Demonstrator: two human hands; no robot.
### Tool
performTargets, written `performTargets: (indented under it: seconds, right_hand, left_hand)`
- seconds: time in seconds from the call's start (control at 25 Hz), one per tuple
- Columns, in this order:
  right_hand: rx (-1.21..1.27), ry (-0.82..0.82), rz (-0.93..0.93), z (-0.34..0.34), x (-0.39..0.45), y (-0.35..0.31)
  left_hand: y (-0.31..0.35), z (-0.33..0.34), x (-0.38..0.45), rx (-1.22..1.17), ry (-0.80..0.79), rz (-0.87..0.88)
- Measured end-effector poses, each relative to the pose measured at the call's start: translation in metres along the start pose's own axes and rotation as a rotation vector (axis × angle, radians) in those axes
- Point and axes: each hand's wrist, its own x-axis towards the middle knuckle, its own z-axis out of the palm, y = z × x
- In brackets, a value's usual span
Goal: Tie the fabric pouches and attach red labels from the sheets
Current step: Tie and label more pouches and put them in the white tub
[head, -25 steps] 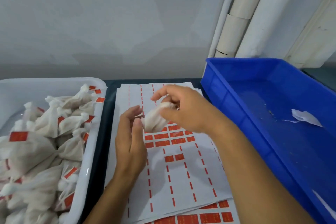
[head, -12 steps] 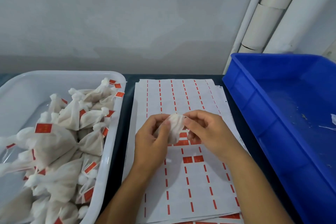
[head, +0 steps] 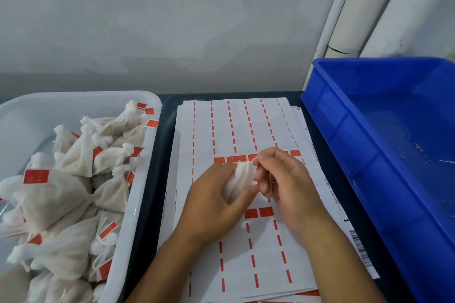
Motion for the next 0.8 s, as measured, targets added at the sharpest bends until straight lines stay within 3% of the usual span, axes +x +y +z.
performTargets:
  seconds: [0.2,0.52,0.72,0.8]
  right_hand:
    - [0.002,0.021,0.0,0.0,0.0,0.0]
    - [0.138,0.019,-0.014,-0.002,0.0,-0.001]
    - [0.155,0.043,-0.026,-0.002,0.001,-0.001]
    - [0.153,0.048,-0.034,-0.002,0.0,0.0]
  left_hand:
    - [-0.007,0.005,0.001,0.101,0.064,-0.034]
    - [-0.001,0.003,0.0,0.116,0.011,-0.06]
    - [0.012,0.0,0.002,-0.117,0.16,-0.113]
    - [0.015,0.0,0.003,-0.277,0.139,-0.209]
